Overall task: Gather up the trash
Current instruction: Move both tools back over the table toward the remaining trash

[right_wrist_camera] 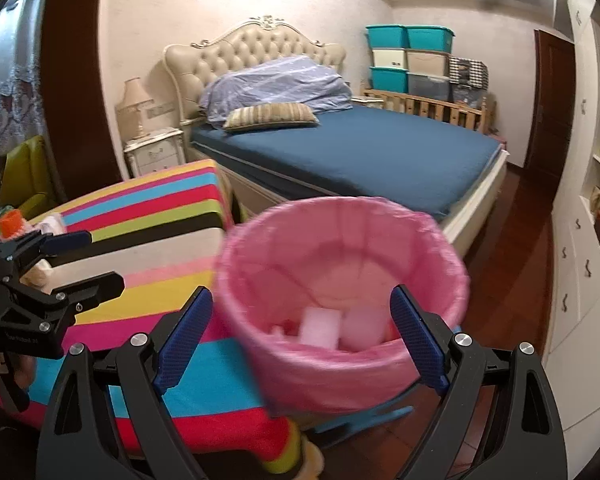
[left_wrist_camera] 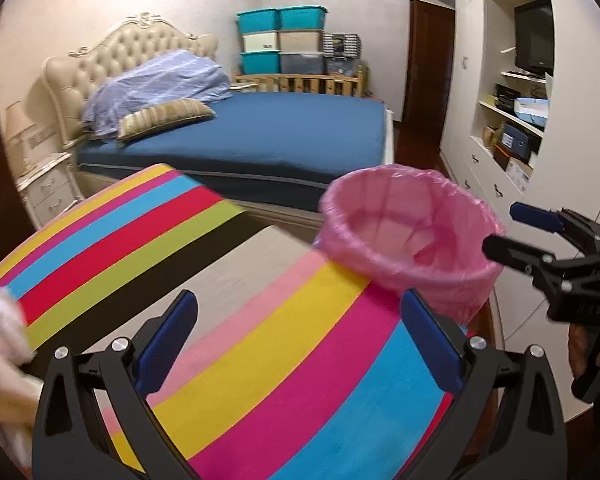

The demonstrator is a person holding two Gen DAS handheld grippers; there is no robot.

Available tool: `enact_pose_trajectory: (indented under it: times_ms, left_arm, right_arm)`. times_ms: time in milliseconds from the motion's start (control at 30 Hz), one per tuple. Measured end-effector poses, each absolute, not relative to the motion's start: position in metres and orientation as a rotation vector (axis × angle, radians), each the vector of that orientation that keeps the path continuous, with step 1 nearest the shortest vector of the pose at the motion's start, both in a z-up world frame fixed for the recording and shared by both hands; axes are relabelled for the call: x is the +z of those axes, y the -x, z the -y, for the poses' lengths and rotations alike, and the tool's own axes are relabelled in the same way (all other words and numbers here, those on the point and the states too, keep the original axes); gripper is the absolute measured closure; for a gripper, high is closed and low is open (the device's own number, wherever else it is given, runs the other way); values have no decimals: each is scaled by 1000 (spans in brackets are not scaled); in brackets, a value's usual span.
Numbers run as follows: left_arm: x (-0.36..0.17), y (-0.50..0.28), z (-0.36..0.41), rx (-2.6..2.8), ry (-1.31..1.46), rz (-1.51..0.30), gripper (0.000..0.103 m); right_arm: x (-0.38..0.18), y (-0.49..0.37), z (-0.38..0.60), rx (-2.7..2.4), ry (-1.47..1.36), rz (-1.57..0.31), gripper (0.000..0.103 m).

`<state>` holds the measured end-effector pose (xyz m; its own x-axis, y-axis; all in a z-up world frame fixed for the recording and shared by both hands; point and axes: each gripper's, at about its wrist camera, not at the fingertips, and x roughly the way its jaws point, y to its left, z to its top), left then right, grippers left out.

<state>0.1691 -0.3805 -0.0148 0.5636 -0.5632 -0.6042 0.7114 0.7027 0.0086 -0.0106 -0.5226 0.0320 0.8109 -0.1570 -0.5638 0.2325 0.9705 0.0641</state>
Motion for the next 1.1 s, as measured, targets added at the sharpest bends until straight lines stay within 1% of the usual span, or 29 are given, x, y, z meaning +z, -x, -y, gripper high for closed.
enact_pose_trajectory:
  times_ms: [300,433,567,767,933,1100]
  left_arm:
    - [-22,-120,271,-667,-343,-569,5]
    - [-28,-102,208,-548,-389,-549,5]
    - [-30,-94,137,-409,-357,-568,5]
    - [-35,-88,51,-247,-266,-603,5]
    - [-41,-98,-1,-125,-158,-651,5]
    - [-43,-104,-16,-39,-127,-667,5]
  right_arm:
    - [31,-10,430,-29,-77,-626,18]
    - [23,-26,378,62,-28,-658,18]
    - [20,-42,338,143,-10,-682,18]
    - [16,-62,290,227,-3,-706,18]
    - [14,-88,254,269,16,-733,18]
    - [11,-115,217,309,58,-744,18]
